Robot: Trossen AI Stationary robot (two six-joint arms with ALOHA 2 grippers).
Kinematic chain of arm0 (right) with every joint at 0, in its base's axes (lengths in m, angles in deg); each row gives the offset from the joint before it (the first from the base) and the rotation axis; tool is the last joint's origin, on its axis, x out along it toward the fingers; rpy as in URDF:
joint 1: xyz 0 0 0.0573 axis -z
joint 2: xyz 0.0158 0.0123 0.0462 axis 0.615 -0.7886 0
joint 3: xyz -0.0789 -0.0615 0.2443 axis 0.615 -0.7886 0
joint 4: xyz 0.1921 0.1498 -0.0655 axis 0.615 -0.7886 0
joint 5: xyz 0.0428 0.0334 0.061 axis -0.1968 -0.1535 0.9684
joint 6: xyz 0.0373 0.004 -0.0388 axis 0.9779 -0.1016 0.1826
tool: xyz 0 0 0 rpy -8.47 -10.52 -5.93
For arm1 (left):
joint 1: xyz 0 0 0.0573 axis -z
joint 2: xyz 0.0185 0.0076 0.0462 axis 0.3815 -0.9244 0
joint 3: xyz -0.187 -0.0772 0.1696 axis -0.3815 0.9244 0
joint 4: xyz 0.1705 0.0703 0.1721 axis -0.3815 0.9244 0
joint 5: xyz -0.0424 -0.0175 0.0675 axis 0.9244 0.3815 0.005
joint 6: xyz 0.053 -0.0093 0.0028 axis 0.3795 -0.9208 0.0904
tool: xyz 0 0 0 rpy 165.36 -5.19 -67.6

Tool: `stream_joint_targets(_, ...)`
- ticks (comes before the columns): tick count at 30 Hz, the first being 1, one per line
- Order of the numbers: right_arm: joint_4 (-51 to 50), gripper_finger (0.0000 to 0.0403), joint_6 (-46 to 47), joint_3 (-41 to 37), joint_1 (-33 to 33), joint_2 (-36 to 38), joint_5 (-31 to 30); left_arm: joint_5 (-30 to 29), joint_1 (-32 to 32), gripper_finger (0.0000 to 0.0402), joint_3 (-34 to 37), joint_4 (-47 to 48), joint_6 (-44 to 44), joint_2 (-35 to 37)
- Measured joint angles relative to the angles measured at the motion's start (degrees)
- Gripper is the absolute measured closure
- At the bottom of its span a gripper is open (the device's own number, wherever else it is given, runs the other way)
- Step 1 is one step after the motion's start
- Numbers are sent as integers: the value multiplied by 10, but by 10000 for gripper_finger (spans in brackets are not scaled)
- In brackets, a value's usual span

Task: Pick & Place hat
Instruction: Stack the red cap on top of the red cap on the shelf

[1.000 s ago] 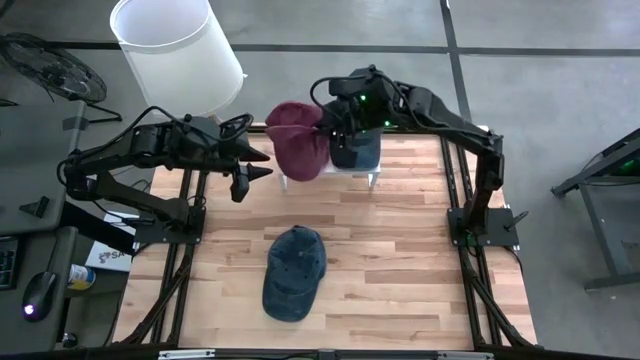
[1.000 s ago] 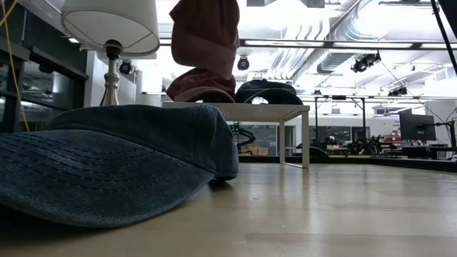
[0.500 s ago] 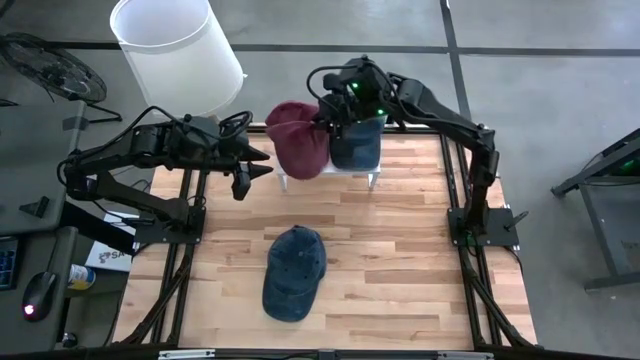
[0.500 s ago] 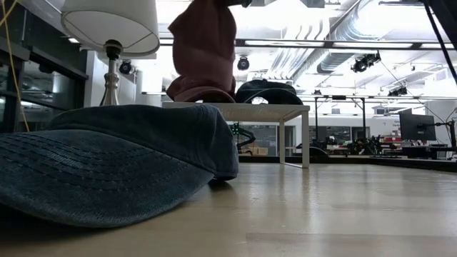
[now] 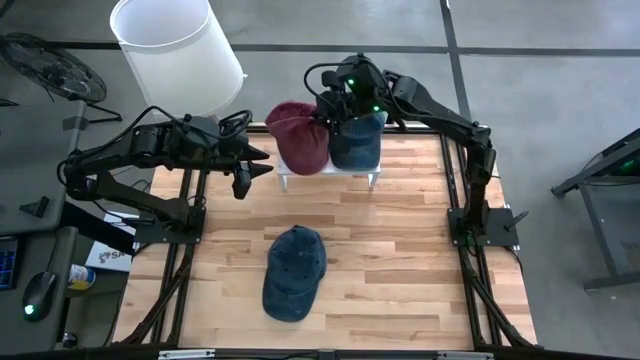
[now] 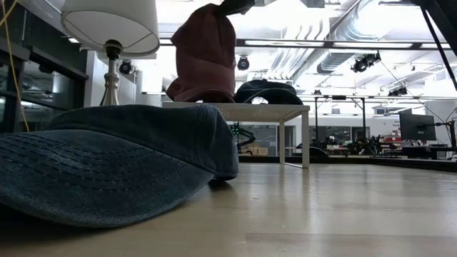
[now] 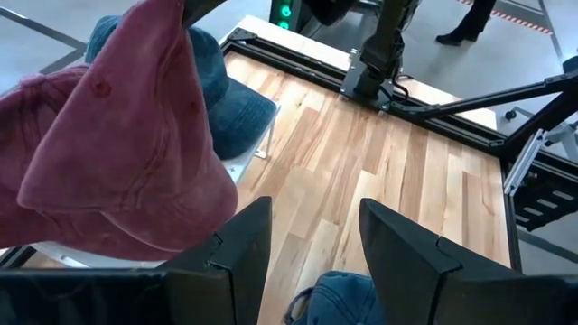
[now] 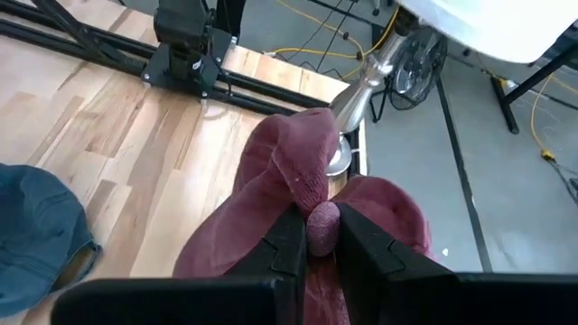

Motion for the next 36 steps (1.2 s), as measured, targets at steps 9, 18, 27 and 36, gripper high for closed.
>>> stream_joint_targets(9,4,368,-18,0,9,0,-11,0,0,234,0,0,-8,0)
stream_joint_targets(18,12,368,-20,0,15,0,-11,0,0,234,0,0,-8,0)
stream_joint_targets(27,18,368,-23,0,27,0,-8,0,0,234,0,0,-8,0)
stream_joint_targets(36,25,368,-20,0,33,-23,13,0,0,234,0,-1,-8,0)
